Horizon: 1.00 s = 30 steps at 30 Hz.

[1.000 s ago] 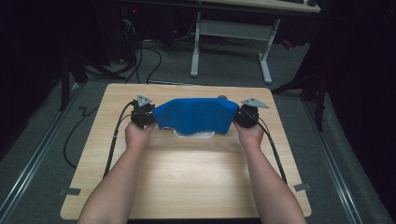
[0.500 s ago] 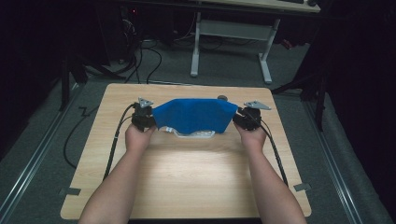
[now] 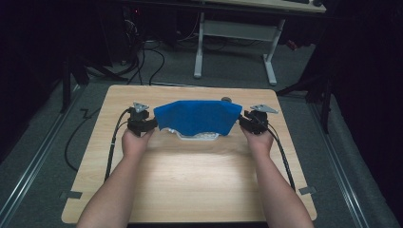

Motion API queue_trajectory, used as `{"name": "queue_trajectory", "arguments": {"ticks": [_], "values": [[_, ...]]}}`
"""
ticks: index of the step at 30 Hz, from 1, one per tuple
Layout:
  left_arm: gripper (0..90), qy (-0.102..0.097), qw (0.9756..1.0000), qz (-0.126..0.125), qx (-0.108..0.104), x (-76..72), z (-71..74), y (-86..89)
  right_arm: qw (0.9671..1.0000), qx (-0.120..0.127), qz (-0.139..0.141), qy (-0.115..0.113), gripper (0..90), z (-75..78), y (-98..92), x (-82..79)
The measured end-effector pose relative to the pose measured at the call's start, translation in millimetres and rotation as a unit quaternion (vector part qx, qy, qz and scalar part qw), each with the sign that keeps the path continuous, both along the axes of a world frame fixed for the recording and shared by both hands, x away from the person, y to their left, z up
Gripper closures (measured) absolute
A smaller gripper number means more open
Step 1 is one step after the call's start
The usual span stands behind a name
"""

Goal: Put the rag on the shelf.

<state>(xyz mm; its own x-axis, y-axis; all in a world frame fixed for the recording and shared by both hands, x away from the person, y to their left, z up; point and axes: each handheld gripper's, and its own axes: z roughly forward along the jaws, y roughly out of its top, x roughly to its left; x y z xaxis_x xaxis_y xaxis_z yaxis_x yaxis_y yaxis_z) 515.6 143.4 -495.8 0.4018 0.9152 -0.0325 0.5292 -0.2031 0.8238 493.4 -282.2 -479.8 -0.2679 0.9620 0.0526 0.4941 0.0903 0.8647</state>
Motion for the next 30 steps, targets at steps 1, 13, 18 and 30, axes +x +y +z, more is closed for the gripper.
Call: {"name": "queue_trajectory", "arguments": {"ticks": [1, 13, 18, 30], "values": [[51.1, 0.001, 1.0, 0.001, -0.002, -1.1, -1.4, 1.0, 1.0, -0.003, 0.001, 0.001, 59.8, -0.5, -0.7, -0.5], [50.4, 0.009, 0.9999, 0.009, -0.002, -14.1, -18.4, 14.7, 0.9999, -0.008, -0.005, 0.011, 59.9, -6.6, -10.2, -10.2], [50.0, -0.002, 1.0, -0.004, 0.005, -25.8, -14.8, 11.5, 1.0, -0.009, -0.003, 0.001, 59.9, -5.1, -14.4, -20.0], [50.1, -0.022, 0.9997, -0.012, -0.001, -75.7, -5.0, 4.6, 0.9989, -0.023, 0.012, -0.038, 57.0, 4.2, -11.2, -71.7]]}}
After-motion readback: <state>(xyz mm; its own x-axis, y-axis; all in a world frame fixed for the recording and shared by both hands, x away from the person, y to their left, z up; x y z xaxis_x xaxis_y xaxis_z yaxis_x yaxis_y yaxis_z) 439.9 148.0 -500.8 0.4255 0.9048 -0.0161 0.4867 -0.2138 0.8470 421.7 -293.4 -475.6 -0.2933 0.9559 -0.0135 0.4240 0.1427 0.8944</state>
